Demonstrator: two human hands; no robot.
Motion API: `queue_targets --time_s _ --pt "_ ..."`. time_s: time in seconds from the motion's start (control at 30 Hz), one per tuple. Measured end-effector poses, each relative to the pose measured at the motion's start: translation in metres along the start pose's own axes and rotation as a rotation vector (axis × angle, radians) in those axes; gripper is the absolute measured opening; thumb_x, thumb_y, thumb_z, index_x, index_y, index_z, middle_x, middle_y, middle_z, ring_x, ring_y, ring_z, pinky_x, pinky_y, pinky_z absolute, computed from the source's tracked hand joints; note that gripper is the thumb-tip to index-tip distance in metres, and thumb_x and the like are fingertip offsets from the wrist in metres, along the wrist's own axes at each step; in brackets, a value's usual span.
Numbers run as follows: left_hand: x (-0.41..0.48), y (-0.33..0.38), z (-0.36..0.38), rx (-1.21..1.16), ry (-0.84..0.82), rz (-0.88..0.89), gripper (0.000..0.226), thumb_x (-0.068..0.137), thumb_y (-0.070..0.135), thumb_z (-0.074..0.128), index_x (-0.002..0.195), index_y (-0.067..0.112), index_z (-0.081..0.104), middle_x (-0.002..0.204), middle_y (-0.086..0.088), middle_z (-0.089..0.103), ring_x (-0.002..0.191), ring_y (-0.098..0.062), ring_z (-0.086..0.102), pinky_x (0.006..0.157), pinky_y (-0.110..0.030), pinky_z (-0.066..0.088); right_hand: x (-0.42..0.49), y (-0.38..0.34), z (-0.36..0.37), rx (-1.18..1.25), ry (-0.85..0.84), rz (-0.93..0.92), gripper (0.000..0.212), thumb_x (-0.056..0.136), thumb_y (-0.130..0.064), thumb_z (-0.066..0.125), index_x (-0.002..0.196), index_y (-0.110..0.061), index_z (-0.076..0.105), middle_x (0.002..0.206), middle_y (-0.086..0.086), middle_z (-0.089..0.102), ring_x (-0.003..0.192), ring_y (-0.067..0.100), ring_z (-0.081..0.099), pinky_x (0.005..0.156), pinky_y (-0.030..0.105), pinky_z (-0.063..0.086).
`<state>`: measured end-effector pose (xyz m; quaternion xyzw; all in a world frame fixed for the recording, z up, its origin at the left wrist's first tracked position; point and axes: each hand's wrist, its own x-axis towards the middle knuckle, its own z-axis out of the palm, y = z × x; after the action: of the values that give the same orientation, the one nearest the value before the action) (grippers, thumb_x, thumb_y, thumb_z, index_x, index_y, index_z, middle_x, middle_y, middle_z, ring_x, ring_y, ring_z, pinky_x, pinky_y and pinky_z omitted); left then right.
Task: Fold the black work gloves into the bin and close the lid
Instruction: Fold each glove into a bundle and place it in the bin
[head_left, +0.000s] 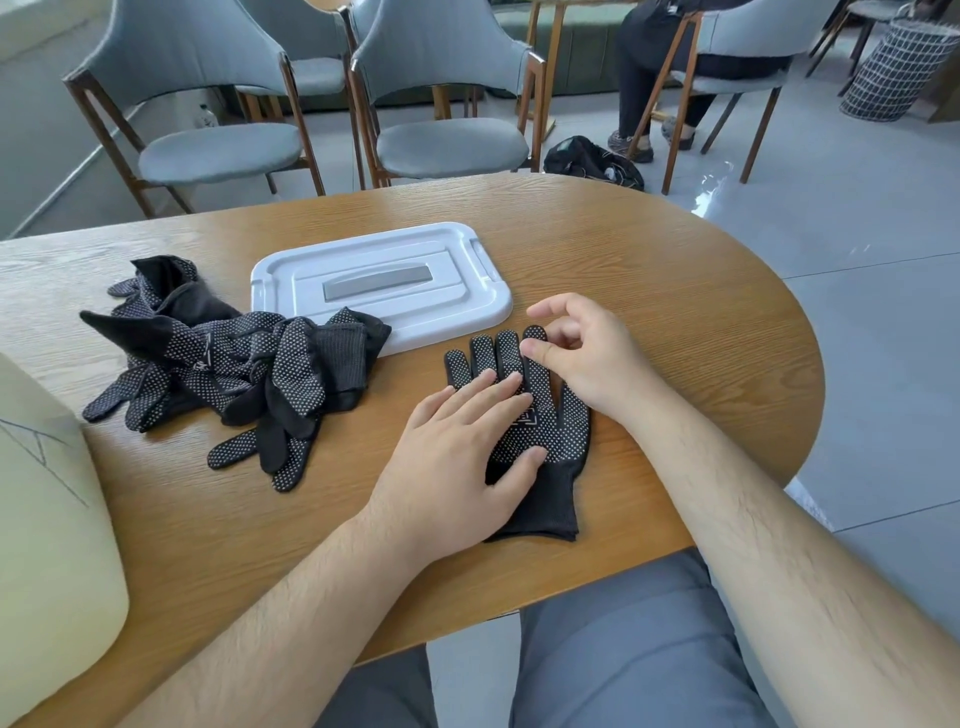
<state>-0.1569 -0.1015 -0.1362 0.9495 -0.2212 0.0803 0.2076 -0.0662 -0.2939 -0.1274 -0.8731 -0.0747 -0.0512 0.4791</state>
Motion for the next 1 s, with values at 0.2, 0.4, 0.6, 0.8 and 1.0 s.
queue_targets --time_s 0.2,0.4,0.6,0.8,1.0 --pt "-0.001 0.0 -0.002 -0.016 0.033 0.029 0.054 0.097 0.058 0.04 0.144 0.034 0.052 0.157 0.02 0.038 0.151 0.001 0.021 0.123 -0.036 0.02 -0.004 -0.003 -0.001 -0.013 0.041 0.007 0.027 0.089 -0.035 0.078 0.112 -0.034 0.062 0.078 -0.017 0.067 0.074 -0.001 0.058 0.076 0.023 0.046" --pt "-0.005 0.003 -0.005 -0.033 -0.005 0.229 0.043 0.102 0.047 0.045 0.139 0.032 0.06 0.151 0.02 0.048 0.149 -0.001 0.03 0.121 -0.029 0.023 -0.021 0.002 -0.018 -0.201 0.131 -0.04 0.018 0.104 -0.033 0.052 0.111 -0.024 0.066 0.107 -0.009 0.06 0.096 0.001 0.056 0.09 0.025 0.049" --pt "-0.003 0.001 -0.004 -0.025 -0.033 0.2 0.043 0.099 0.051 0.044 0.135 0.035 0.062 0.149 0.025 0.048 0.146 0.002 0.032 0.117 -0.025 0.022 -0.056 0.014 -0.024 -0.408 0.061 -0.143 0.027 0.091 -0.046 0.058 0.102 -0.027 0.073 0.105 -0.013 0.058 0.109 0.013 0.052 0.101 0.04 0.045" --pt "-0.004 0.002 -0.005 -0.024 -0.042 0.202 0.043 0.099 0.051 0.044 0.136 0.036 0.061 0.149 0.026 0.048 0.146 0.003 0.031 0.117 -0.022 0.02 -0.062 0.006 -0.025 -0.357 0.017 -0.224 0.024 0.097 -0.045 0.048 0.1 -0.028 0.063 0.096 -0.016 0.062 0.094 0.011 0.057 0.087 0.041 0.05" --pt "-0.004 0.002 -0.006 -0.026 -0.04 0.205 0.042 0.099 0.049 0.045 0.135 0.035 0.061 0.149 0.024 0.049 0.146 0.002 0.032 0.117 -0.024 0.022 -0.063 0.005 -0.028 -0.227 -0.009 -0.134 0.015 0.101 -0.036 0.058 0.115 -0.032 0.06 0.097 -0.011 0.066 0.079 -0.006 0.057 0.069 0.015 0.037"
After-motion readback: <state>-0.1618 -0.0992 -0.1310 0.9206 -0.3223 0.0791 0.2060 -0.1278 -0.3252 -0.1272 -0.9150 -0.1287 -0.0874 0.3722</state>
